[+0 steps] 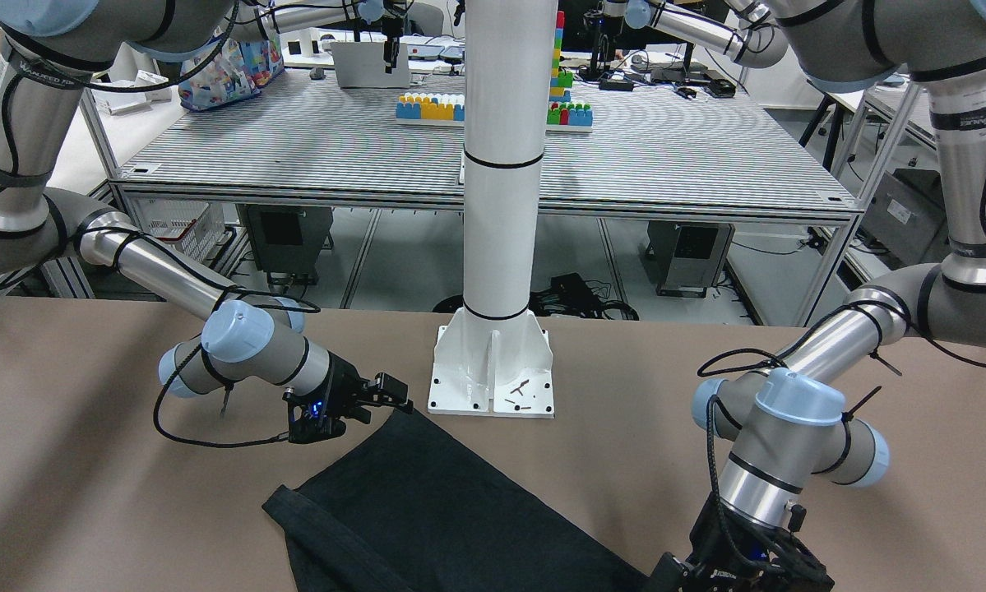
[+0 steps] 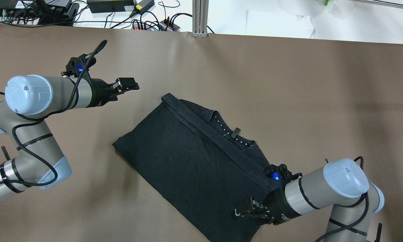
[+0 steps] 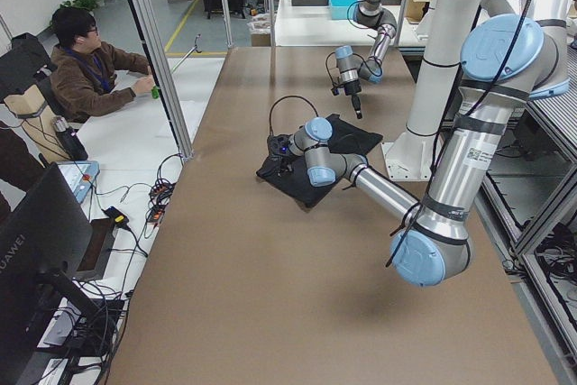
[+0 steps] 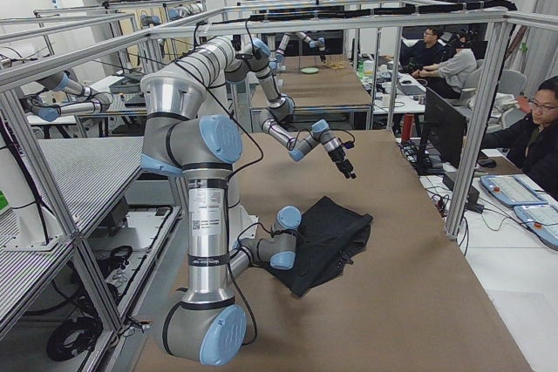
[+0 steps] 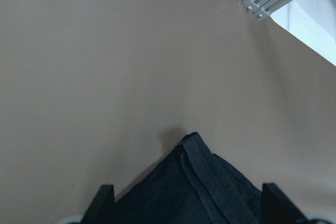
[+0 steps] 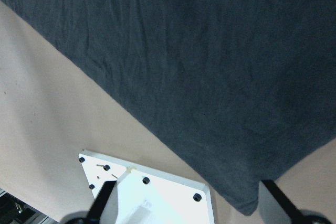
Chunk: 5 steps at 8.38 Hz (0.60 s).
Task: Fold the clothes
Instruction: 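Drag the grasped corner toward the robot, rotating the shirt, with right gripper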
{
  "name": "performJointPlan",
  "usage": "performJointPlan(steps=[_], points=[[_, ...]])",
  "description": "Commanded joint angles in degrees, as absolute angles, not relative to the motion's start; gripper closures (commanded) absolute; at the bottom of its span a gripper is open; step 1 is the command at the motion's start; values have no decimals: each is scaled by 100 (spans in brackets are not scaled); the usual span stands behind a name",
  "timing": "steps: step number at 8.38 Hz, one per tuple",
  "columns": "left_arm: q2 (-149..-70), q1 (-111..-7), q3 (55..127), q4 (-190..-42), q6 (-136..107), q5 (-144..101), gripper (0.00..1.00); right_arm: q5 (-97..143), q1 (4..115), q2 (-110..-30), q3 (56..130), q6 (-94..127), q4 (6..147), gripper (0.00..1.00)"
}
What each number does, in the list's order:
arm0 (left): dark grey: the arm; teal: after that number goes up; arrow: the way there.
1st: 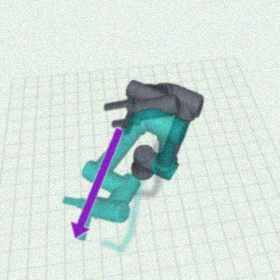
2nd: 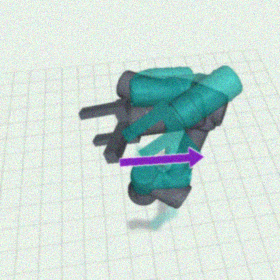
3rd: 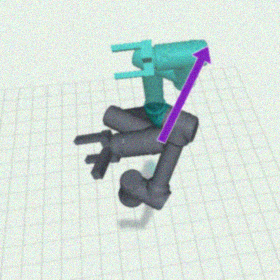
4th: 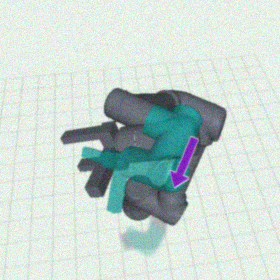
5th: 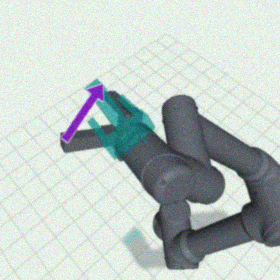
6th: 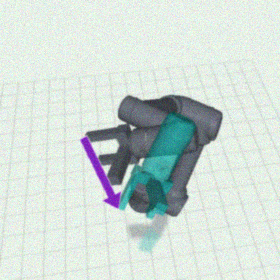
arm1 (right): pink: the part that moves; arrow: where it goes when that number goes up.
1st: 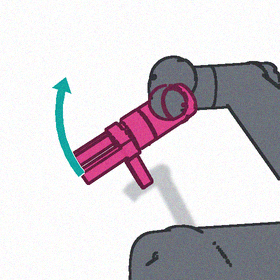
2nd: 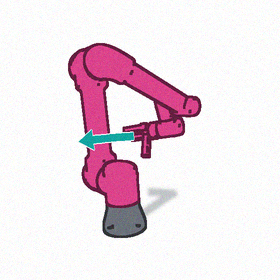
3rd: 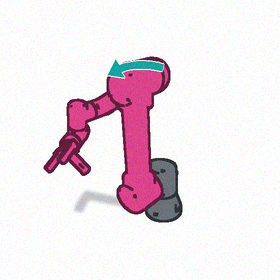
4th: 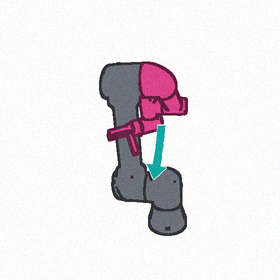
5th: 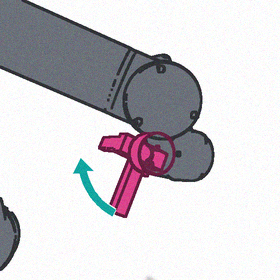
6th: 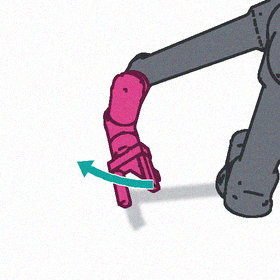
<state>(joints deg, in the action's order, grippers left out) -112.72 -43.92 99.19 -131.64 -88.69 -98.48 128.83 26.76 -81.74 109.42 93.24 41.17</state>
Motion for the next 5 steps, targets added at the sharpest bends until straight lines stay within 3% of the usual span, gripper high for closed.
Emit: performJointPlan(steps=[1, 5], points=[[-10673, -4028, 10554, -12823, -8920, -9844, 0, 12850, 3425, -8174, 10925, 9221, 4140, 6], [-9976, -3587, 10486, -13543, -8982, -9739, 0, 12709, 3955, -8165, 10829, 8430, 4175, 6]])
